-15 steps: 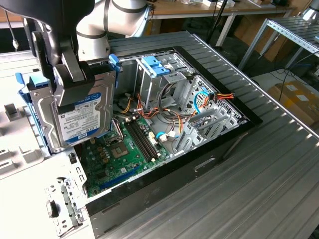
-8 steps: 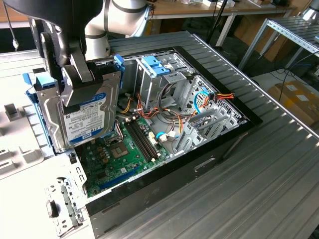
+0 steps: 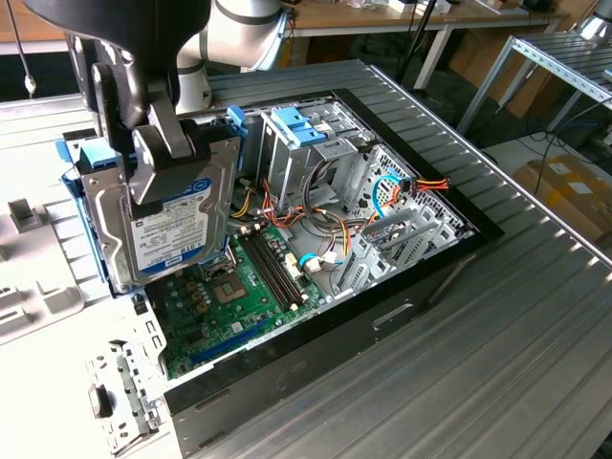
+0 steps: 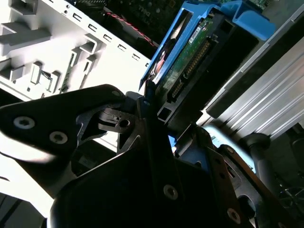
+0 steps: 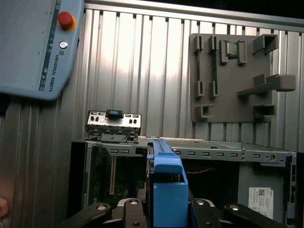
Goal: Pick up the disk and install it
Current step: 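Pick up the disk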
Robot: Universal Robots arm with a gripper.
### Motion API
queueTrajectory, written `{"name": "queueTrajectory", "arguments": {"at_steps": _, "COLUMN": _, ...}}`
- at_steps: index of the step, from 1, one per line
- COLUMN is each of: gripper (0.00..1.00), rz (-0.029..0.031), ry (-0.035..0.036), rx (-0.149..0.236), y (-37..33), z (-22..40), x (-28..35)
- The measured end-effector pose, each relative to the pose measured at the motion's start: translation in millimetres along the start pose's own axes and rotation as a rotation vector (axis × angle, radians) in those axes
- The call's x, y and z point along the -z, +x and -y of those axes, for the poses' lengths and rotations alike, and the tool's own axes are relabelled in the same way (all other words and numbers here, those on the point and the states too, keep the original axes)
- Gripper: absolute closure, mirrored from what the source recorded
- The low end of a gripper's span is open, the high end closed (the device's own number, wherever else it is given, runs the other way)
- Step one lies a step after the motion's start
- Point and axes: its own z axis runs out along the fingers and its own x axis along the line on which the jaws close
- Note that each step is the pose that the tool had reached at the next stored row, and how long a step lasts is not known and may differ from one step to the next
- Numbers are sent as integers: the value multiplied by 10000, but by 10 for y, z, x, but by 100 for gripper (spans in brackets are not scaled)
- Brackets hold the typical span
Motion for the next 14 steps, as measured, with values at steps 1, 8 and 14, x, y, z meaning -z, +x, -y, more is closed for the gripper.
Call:
{"name": "queueTrajectory", "arguments": {"at_steps": 1, "gripper": 64, "rz": 0, "ry": 0, "rx": 0, "y": 3, "z": 7, "x": 1}}
{"name": "queueTrajectory", "arguments": {"at_steps": 8, "gripper": 64, "rz": 1, "ry": -5, "rx": 0, "y": 18, "z": 59, "x": 4}}
{"name": "queueTrajectory", "arguments": {"at_steps": 14, "gripper": 64, "rz": 1, "ry": -6, "rx": -1, "y": 30, "z": 95, "x": 7}}
